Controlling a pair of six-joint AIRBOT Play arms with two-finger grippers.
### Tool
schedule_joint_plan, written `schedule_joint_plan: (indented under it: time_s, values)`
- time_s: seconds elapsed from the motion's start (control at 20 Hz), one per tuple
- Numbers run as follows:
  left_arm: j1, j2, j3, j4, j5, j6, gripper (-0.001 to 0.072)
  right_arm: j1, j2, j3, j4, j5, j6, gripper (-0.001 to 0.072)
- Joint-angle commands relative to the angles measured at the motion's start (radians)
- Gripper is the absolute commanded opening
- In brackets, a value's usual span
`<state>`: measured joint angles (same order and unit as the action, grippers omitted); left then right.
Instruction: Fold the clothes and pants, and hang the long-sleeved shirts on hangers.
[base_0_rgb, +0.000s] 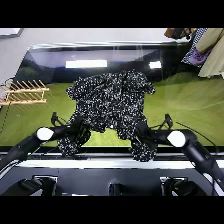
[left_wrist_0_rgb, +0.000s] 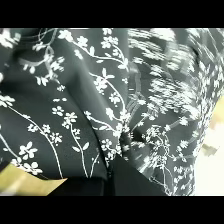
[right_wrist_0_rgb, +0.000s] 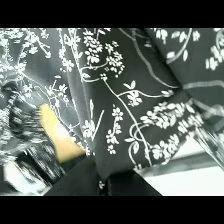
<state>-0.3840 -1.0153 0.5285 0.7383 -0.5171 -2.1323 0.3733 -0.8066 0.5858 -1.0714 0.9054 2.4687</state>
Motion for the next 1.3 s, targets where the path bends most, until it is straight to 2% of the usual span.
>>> schedule_joint_plan:
  time_s: [0.0, 0.1, 0.25, 0.4, 0.6, 0.7, 0.95, 1.1, 1.25]
  values:
    - [0.042, 0.187, 0.0, 0.219, -0.335, -0.01, 0.0015, -0.001, 0.161, 0.001, -0.048, 0.333, 0.006, 0.0021]
    - [0.02, 0.304, 0.001, 0.288, -0.481, -0.035, 0.0015, 0.037, 0.27, 0.001, -0.04, 0.46, 0.077, 0.0021]
    - [-0.033, 0.412, 0.003, 0.294, -0.569, -0.092, 0.0014, 0.053, 0.412, 0.001, -0.05, 0.457, 0.28, 0.0021]
    - [-0.066, 0.388, 0.045, 0.293, -0.507, -0.101, 0.0014, 0.047, 0.416, 0.001, -0.136, 0.308, 0.433, 0.0021]
    - [-0.064, 0.222, 0.15, 0.294, -0.355, -0.093, 0.0014, 0.047, 0.263, 0.001, -0.157, -0.056, 0.564, 0.0021]
    - [-0.064, 0.109, 0.205, 0.293, -0.311, -0.094, 0.0014, 0.047, 0.153, 0.001, -0.132, -0.241, 0.564, 0.0021]
    - [0.012, -0.154, 0.317, 0.29, -0.247, -0.105, 0.0015, 0.047, -0.16, 0.001, 0.079, -0.594, 0.564, 0.0022]
    - [0.081, -0.268, 0.365, 0.29, -0.23, -0.1, 0.0015, 0.047, -0.286, 0.001, 0.116, -0.691, 0.547, 0.0023]
    - [0.11, -0.352, 0.399, 0.29, -0.226, -0.073, 0.0016, 0.047, -0.336, 0.001, 0.115, -0.689, 0.467, 0.0028]
